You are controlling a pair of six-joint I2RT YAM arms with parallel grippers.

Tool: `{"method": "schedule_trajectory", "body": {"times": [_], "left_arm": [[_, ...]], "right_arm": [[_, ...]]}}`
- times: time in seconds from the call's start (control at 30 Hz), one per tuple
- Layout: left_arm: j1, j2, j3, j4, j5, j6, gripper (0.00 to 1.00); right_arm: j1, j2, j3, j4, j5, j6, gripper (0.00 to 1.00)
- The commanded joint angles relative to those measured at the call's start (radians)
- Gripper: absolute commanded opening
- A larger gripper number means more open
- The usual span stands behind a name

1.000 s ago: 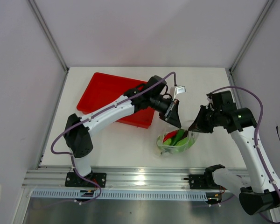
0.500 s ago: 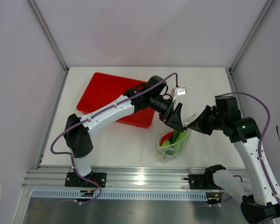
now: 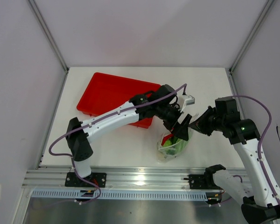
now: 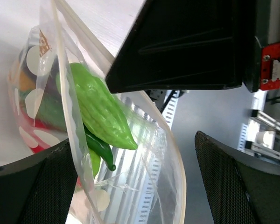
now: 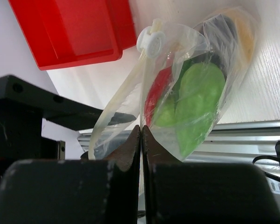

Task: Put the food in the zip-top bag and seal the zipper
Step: Zip the zipper food storage bag at the center of the board.

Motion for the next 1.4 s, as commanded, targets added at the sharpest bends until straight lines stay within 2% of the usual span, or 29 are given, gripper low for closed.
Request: {"method": "schedule_trajectory", "body": {"times": [0.0, 0.2, 0.33, 0.53, 0.83, 0.93, 0.97, 1.03, 1.07, 1.13, 1.17, 1.3, 1.33, 1.37], "left_arm": [[-0.045, -0.081, 0.005, -0.002, -0.167, 0.039, 0.99], [-0.097, -0.127, -0.044, 0.041, -0.363, 0.040, 1.00], [-0.103, -0.112, -0.038, 0.027, -0.441, 0.031, 0.99], [-0.108, -0.101, -0.084, 0.064, -0.396, 0.022, 0.97], [-0.123, -0.097, -0.121, 0.110, -0.340, -0.004, 0.87], [-0.122, -0.092, -0.135, 0.112, -0.328, -0.003, 0.70], [-0.120, -0.092, -0.133, 0.112, -0.322, -0.004, 0.52], [-0.114, -0.094, -0.147, 0.121, -0.279, -0.004, 0.34], [-0.110, -0.094, -0.156, 0.142, -0.264, -0.006, 0.21], [-0.093, -0.101, -0.173, 0.155, -0.232, -0.007, 0.11], [-0.085, -0.101, -0.178, 0.153, -0.224, -0.007, 0.01], [-0.028, -0.131, -0.224, 0.174, -0.175, -0.001, 0.01], [-0.021, -0.146, -0.228, 0.176, -0.168, 0.003, 0.01], [-0.011, -0.152, -0.237, 0.173, -0.158, 0.014, 0.01]], "right_arm": [[0.008, -0.012, 0.000, 0.014, 0.043, 0.041, 0.00], [0.020, -0.018, -0.003, 0.011, 0.067, 0.069, 0.00], [0.023, -0.027, -0.011, 0.019, 0.060, 0.083, 0.00], [0.023, -0.032, -0.014, 0.020, 0.066, 0.095, 0.00], [0.025, -0.019, -0.014, 0.057, 0.057, 0.107, 0.00], [0.023, -0.021, -0.014, 0.066, 0.050, 0.097, 0.03], [0.025, -0.021, -0.015, 0.066, 0.052, 0.089, 0.05], [0.019, -0.022, -0.012, 0.071, 0.049, 0.065, 0.17], [0.019, -0.025, -0.014, 0.078, 0.044, 0.054, 0.26], [0.017, -0.027, -0.017, 0.095, 0.020, 0.019, 0.33], [0.014, -0.021, -0.015, 0.094, 0.017, 0.003, 0.35], [0.003, -0.012, -0.008, 0.094, -0.032, -0.101, 0.52], [-0.001, -0.010, -0.003, 0.092, -0.041, -0.130, 0.53], [-0.003, -0.009, 0.015, 0.083, -0.045, -0.186, 0.61]]}}
